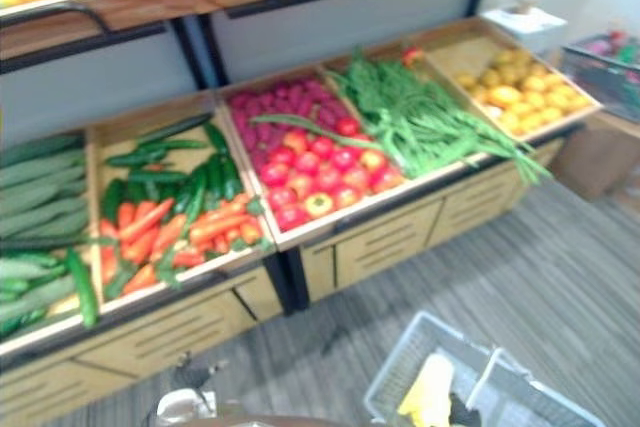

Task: Pick vegetable in the basket

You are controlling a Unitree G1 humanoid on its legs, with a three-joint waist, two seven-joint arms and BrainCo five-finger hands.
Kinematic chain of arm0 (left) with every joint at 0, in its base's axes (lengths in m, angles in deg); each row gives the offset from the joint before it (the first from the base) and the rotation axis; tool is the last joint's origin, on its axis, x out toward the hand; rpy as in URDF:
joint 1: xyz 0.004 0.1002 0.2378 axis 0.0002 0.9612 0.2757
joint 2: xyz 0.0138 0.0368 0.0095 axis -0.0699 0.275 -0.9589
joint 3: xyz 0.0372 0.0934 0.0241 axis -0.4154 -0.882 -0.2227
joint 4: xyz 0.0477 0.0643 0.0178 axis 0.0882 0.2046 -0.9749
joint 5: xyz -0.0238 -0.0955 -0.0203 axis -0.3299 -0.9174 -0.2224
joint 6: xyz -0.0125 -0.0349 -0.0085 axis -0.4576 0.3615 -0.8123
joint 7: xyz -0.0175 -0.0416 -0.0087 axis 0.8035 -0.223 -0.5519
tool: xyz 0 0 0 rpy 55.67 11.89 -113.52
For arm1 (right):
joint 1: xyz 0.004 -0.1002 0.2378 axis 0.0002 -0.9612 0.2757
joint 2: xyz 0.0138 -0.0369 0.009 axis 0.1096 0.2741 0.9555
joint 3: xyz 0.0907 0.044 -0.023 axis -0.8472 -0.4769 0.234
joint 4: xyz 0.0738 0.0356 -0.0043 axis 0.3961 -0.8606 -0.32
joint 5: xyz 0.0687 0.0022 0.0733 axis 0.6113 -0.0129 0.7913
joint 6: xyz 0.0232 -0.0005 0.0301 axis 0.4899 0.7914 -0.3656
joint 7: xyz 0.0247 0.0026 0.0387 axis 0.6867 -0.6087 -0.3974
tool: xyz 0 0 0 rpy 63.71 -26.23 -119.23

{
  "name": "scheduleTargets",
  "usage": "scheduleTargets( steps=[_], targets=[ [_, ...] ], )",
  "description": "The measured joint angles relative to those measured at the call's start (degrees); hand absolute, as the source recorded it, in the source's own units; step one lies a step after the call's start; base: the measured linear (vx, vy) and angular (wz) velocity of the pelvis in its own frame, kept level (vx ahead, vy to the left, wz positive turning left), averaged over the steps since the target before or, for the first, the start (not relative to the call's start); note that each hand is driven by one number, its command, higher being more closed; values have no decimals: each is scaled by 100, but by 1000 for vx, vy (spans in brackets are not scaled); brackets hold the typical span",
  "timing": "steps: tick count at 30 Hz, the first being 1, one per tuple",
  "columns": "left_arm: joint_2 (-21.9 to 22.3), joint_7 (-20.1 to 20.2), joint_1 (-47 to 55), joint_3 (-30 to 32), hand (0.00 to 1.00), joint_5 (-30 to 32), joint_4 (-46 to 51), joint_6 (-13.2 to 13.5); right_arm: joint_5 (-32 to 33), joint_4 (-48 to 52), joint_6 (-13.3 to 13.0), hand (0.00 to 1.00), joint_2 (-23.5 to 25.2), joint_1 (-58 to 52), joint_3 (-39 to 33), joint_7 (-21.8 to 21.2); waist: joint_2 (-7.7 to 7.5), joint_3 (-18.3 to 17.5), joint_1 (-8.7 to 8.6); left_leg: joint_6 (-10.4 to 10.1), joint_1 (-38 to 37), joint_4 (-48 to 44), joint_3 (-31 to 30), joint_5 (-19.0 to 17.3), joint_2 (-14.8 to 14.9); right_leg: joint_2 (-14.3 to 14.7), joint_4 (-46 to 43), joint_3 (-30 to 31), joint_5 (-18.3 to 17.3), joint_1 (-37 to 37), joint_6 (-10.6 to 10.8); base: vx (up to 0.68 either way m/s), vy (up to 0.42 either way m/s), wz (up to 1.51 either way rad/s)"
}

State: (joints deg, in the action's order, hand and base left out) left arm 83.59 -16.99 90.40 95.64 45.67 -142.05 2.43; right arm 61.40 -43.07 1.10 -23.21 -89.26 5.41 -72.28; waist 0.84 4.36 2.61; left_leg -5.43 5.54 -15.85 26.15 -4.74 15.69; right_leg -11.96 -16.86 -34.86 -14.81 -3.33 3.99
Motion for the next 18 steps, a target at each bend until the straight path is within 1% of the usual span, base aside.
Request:
scheduleTargets(
  steps=[1,2,3,4,7,9,10,12,13,14,15,16,17,18],
  targets=[
    [-15,20,7,44,0,-113,-105,-12,-2,-61,-22,100,-46,86,2,-52,3,1,21,-29,-123,354,88,59,-212,80,138,-138,50,0,-43,22,-68,52],
    [-17,17,4,66,0,-159,-133,-18,3,-98,-21,100,-60,137,-18,-59,3,1,40,-16,-202,553,76,112,-315,118,182,-209,73,-4,-53,29,-31,58],
    [-63,31,-33,105,0,-154,-187,-37,7,-194,-12,100,-54,247,-206,-99,-56,35,59,-5,-355,981,10,256,-492,124,207,-339,89,-19,-51,10,-9,57],
    [-83,47,-59,131,0,-146,-187,-38,6,-207,-13,100,-13,303,-320,-116,-113,74,68,38,-402,1208,-17,444,-600,118,293,-481,132,-91,-33,-18,13,62],
    [-114,102,-64,167,0,-140,-204,-61,2,-294,-31,100,31,396,-466,-153,-142,87,22,290,-345,1428,-27,692,-817,16,390,-858,223,-236,81,-39,87,67],
    [-149,106,-78,167,0,-141,-259,-122,2,-295,-35,100,47,428,-600,-150,-119,85,-93,460,-268,1747,-70,900,-1002,-64,459,-1253,276,-286,173,-47,173,99],
    [-168,106,-84,164,0,-141,-258,-122,4,-295,-30,100,75,430,-676,-138,-116,83,-83,486,-299,2034,-230,1060,-1119,-86,469,-1396,296,-288,203,-28,143,86],
    [-218,109,-104,163,0,-142,-255,-121,4,-296,-19,100,117,461,-739,-134,-129,118,-84,504,-290,2176,-383,1117,-1220,-132,456,-1579,316,-351,239,-17,95,62],
    [-254,108,-137,166,0,-141,-282,-123,4,-298,-11,100,147,458,-838,-129,-183,185,-84,547,-308,2179,-487,986,-1339,-215,416,-1736,324,-491,255,-21,118,58],
    [-272,112,-155,162,0,-137,-319,-123,4,-300,-7,100,149,441,-886,-126,-198,195,-86,600,-348,2178,-464,887,-1396,-297,354,-1827,314,-554,257,19,175,56],
    [-301,123,-181,154,0,-133,-390,-125,4,-299,-7,100,138,415,-907,-125,-221,226,-113,613,-432,2178,-377,708,-1460,-429,212,-1904,289,-641,216,89,176,58],
    [-321,136,-187,99,0,-111,-439,-133,7,-293,-13,100,102,387,-946,-112,-225,242,-213,646,-532,2177,-238,584,-1508,-658,-195,-1946,286,-684,198,137,205,73],
    [-387,153,-181,-21,0,-105,-485,-143,13,-293,-13,100,-19,373,-946,-101,-236,244,-255,633,-617,2176,-198,619,-1561,-1010,-840,-1771,299,-591,175,122,177,62],
    [-424,172,-183,-87,0,-106,-482,-144,14,-292,-7,100,-62,373,-946,-101,-258,258,-253,631,-666,2175,-236,660,-1601,-1184,-1216,-1581,338,-499,80,133,196,52]
  ],
)
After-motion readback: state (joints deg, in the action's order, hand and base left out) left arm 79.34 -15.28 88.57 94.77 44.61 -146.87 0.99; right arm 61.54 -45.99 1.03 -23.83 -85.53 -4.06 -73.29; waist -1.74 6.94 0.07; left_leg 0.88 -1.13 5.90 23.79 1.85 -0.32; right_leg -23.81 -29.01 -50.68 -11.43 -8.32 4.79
